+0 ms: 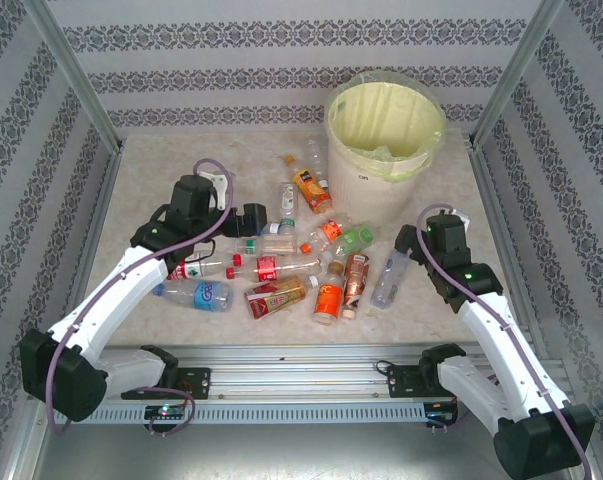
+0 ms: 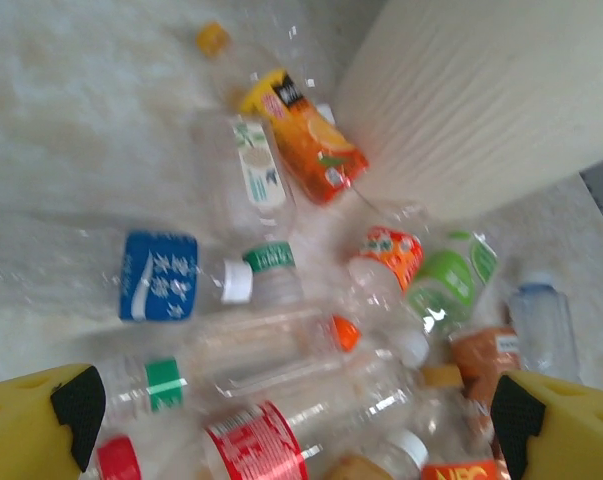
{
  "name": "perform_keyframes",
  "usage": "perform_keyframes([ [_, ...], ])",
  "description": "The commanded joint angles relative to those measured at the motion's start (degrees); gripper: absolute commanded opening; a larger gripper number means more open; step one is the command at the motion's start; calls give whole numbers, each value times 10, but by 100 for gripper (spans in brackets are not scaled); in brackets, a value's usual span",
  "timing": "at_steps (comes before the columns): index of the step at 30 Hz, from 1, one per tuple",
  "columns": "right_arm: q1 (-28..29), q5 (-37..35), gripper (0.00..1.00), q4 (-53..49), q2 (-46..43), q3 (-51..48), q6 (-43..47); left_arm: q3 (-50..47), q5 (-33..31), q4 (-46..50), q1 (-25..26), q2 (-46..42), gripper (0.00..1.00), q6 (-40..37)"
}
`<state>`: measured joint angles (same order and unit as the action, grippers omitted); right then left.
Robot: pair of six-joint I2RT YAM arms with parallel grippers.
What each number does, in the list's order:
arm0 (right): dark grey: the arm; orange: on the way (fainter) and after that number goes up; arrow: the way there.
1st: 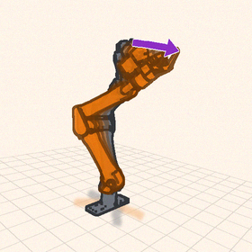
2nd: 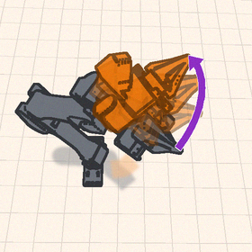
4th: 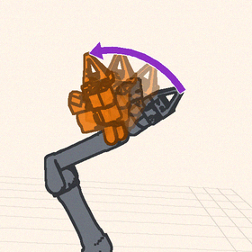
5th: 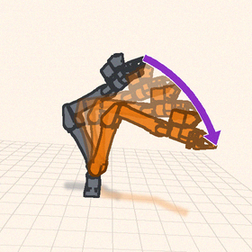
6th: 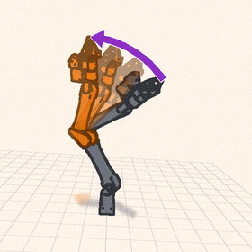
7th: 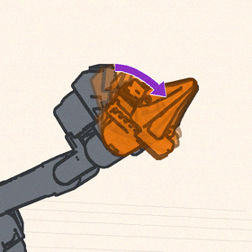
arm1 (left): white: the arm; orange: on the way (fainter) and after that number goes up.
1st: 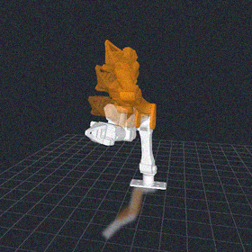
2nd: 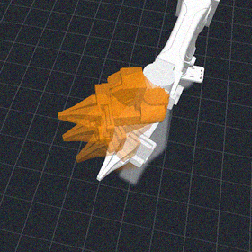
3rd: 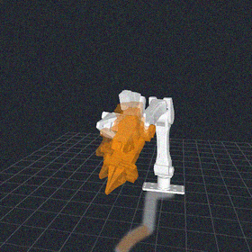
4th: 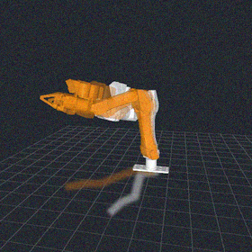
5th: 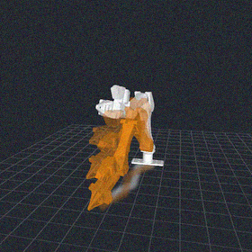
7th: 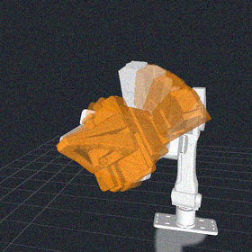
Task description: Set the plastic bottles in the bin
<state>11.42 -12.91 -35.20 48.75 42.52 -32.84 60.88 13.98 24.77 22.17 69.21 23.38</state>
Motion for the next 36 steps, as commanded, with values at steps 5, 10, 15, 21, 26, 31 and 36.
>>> perform_keyframes([
  [5,4,32,98,-164,-15,37,-112,36,38,148,2,3,100,84],
  [10,7,48,98,-180,-63,19,-108,-2,172,36,3,-27,100,79],
  [15,11,102,98,-162,-72,-1,-64,11,244,-54,11,-6,100,111],
  [21,17,121,98,-147,-62,-11,-75,86,245,-57,29,52,100,56],
  [26,22,138,98,-139,-39,-23,-88,138,272,-61,49,110,100,39],
  [31,25,143,91,-125,-19,-38,-99,161,268,-20,72,155,100,21],
  [36,29,162,90,-92,6,-51,-115,121,280,-36,73,196,100,47],
])
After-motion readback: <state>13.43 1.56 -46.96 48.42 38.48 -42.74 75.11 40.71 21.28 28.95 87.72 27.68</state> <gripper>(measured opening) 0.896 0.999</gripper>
